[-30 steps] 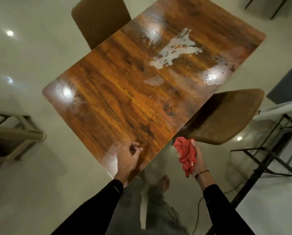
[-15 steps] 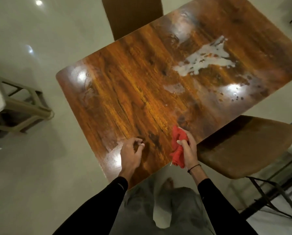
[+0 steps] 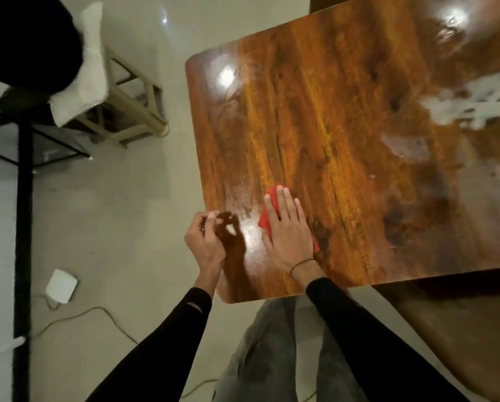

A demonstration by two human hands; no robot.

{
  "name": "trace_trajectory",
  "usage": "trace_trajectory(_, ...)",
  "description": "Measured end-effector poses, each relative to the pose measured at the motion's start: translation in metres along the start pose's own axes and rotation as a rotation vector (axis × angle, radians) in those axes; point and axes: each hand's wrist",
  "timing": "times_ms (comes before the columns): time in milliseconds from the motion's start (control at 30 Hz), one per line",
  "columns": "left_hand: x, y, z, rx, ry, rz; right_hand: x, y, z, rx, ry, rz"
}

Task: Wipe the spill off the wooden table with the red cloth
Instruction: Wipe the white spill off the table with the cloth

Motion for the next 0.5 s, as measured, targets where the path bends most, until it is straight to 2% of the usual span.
trace_trajectory(167,0.009,0.008,0.01,-0.145,0.045,0.024,0.058,-0.008,-0.017,0.092,0.037,0.383)
trace_trajectory(267,0.005,0.007,0.008,-0.193,0.099,0.052,0.067,0.014,-0.022,0.122,0.11,0.588)
trace_trajectory(367,0.0,0.004,0.005,-0.141,0.05,0.02,0.043,0.036,-0.018,0.122,0.137,0.775)
trace_trajectory(500,-0.003,0.006,-0.009,-0.006,0.026,-0.016,-0.017,0.05,0.001,0.148,0.151,0.773)
Point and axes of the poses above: each hand's wrist, its own y-axis away from the middle knuckle, its own z-axis out of the back of the hand, x = y × z, and after that the axes turned 4 degrees about y, right-handed
